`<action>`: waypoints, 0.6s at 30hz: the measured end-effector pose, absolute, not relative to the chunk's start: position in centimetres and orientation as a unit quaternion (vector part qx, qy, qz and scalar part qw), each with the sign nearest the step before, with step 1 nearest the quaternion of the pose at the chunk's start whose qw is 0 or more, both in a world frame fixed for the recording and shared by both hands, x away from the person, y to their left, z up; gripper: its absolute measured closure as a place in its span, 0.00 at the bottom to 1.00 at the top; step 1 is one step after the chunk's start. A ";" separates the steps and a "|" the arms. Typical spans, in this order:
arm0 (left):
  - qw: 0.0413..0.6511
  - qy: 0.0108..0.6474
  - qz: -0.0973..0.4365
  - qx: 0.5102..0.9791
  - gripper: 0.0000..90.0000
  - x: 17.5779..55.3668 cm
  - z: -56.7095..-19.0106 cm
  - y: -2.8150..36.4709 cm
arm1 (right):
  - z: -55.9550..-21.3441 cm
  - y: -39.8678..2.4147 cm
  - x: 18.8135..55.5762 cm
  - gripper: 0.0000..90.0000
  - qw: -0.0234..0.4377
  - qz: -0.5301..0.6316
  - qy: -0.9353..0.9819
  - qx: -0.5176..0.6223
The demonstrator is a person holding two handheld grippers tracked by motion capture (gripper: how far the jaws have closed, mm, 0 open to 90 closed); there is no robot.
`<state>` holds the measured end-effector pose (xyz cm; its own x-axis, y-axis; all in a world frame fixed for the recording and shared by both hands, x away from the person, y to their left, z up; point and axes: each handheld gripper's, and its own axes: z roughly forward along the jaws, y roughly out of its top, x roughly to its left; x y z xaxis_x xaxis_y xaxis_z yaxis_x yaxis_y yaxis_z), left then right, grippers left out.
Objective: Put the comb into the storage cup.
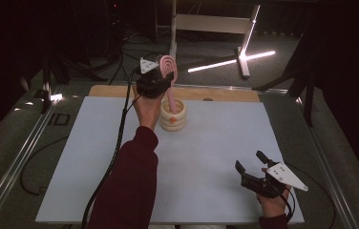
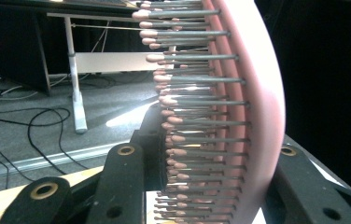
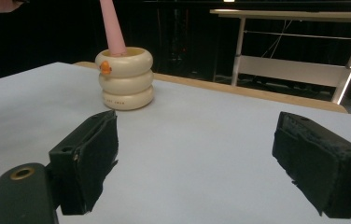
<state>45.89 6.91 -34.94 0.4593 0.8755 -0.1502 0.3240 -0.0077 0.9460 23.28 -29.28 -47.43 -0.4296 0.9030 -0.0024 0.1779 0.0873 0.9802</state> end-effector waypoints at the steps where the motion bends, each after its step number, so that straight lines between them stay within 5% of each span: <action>1: 0.539 0.453 0.256 0.662 0.71 45.9 -35.0 6.9 | -47.4 -29.3 23.3 0.16 0.339 0.534 0.655 0.412; 18: 0.535 0.457 0.256 0.662 0.71 46.1 -35.8 6.3 | -47.4 -29.2 23.2 0.16 0.340 0.534 0.656 0.410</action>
<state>46.13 6.35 -35.81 0.4501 0.8803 -0.1499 0.3318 -0.0090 0.9433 23.24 -29.17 -47.38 -0.4324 0.9017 -0.0072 0.1754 0.0919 0.9802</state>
